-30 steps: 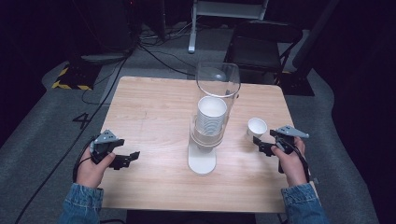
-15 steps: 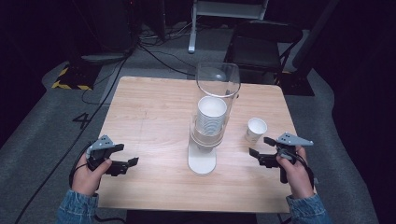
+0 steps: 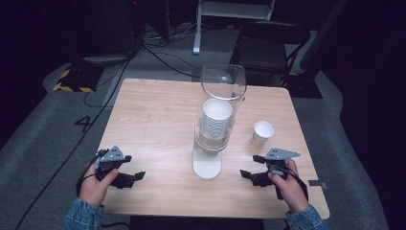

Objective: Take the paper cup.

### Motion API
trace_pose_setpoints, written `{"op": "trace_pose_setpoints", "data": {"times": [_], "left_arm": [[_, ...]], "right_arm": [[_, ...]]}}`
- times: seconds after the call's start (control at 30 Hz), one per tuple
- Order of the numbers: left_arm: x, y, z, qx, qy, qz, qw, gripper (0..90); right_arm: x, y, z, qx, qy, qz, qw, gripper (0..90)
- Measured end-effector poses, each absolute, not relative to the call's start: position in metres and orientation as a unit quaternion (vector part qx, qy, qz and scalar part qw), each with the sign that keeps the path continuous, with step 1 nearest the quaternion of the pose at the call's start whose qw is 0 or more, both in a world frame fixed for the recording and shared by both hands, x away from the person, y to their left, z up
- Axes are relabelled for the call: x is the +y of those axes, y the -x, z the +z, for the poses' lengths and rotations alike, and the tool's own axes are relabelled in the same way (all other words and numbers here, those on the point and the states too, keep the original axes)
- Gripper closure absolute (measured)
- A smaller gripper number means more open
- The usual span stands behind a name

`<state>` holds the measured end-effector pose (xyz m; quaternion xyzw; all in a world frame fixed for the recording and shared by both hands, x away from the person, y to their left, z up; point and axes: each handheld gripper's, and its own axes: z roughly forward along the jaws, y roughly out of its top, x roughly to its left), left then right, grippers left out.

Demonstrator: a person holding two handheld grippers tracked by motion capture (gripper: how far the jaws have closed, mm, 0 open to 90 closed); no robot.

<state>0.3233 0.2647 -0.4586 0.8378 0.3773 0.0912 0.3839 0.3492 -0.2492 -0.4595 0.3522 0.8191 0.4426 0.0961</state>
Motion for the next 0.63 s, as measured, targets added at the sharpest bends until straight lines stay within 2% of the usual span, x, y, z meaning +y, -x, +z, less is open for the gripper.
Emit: {"op": "trace_pose_setpoints", "data": {"times": [0.23,0.63], "left_arm": [[0.261,-0.328,-0.472,0.373,-0.848,0.096,0.365,16.6],[0.256,-0.331,-0.482,0.377,-0.849,0.095,0.359,16.3]], "right_arm": [[-0.244,-0.353,-0.477,0.828,-0.353,0.427,0.084,15.8],[-0.23,-0.353,-0.501,0.837,-0.353,0.406,0.1,15.8]]}}
